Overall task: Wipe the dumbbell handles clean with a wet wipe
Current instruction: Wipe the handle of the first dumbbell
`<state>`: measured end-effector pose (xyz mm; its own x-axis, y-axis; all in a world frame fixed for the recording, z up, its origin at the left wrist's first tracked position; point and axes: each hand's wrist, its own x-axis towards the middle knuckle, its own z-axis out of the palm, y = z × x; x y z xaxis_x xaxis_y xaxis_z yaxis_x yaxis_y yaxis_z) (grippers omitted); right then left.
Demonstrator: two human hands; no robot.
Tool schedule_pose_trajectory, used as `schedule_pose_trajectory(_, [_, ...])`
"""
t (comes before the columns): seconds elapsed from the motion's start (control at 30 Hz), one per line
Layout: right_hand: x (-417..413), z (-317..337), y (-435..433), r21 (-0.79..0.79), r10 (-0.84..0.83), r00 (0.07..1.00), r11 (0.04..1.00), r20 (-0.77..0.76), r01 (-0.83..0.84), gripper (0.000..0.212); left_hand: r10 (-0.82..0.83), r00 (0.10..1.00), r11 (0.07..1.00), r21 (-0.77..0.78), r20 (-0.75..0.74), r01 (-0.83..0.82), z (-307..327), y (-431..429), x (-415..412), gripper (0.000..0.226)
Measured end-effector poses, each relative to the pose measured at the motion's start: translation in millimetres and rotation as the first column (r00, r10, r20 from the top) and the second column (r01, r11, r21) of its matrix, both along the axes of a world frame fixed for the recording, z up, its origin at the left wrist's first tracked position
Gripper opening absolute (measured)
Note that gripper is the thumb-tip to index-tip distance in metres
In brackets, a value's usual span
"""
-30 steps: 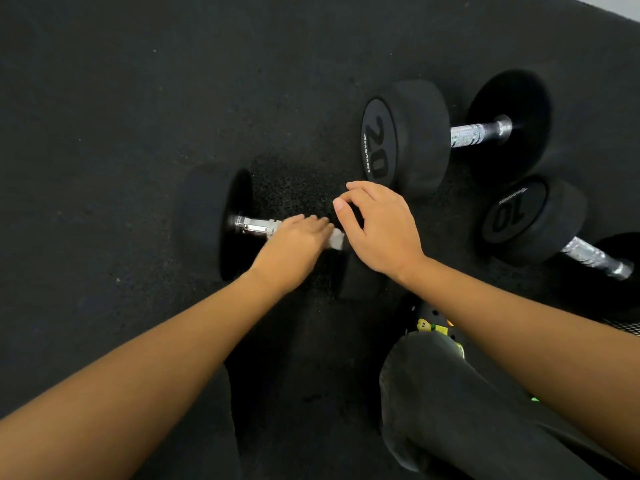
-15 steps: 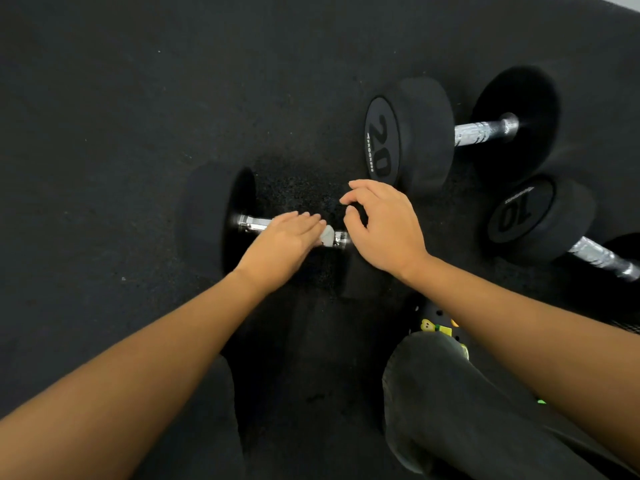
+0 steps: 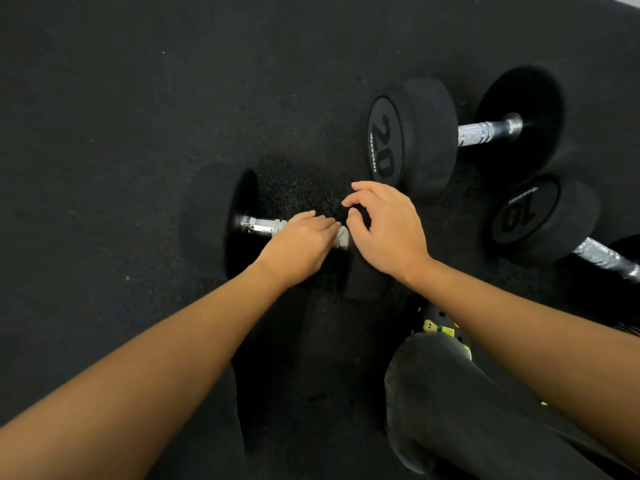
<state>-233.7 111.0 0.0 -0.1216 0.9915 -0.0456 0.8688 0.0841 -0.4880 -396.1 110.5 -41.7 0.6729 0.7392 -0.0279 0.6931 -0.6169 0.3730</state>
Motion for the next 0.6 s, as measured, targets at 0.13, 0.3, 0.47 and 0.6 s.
schedule_pose_trajectory(0.13, [-2, 1, 0, -0.003, 0.000, 1.000, 1.000, 0.028, 0.001, 0.025, -0.062, 0.991, 0.993, -0.111, -0.122, 0.048, 13, 7, 10, 0.022])
schedule_pose_trajectory(0.3, [-2, 1, 0, -0.007, 0.013, 0.999, 1.000, 0.029, -0.013, 0.026, -0.008, 0.928, 0.942, -0.315, -0.374, -0.119, 31, 32, 27, 0.023])
schedule_pose_trajectory(0.47, [0, 2, 2, -0.010, 0.005, 1.000, 1.000, 0.006, -0.005, 0.026, 0.040, 0.987, 0.968, -0.240, -0.155, -0.077, 19, 20, 19, 0.030])
schedule_pose_trajectory(0.6, [0, 2, 3, -0.006, -0.001, 1.000, 1.000, 0.010, 0.001, 0.022, 0.029, 0.999, 0.996, 0.085, -0.039, -0.026, -7, -8, -1, 0.030])
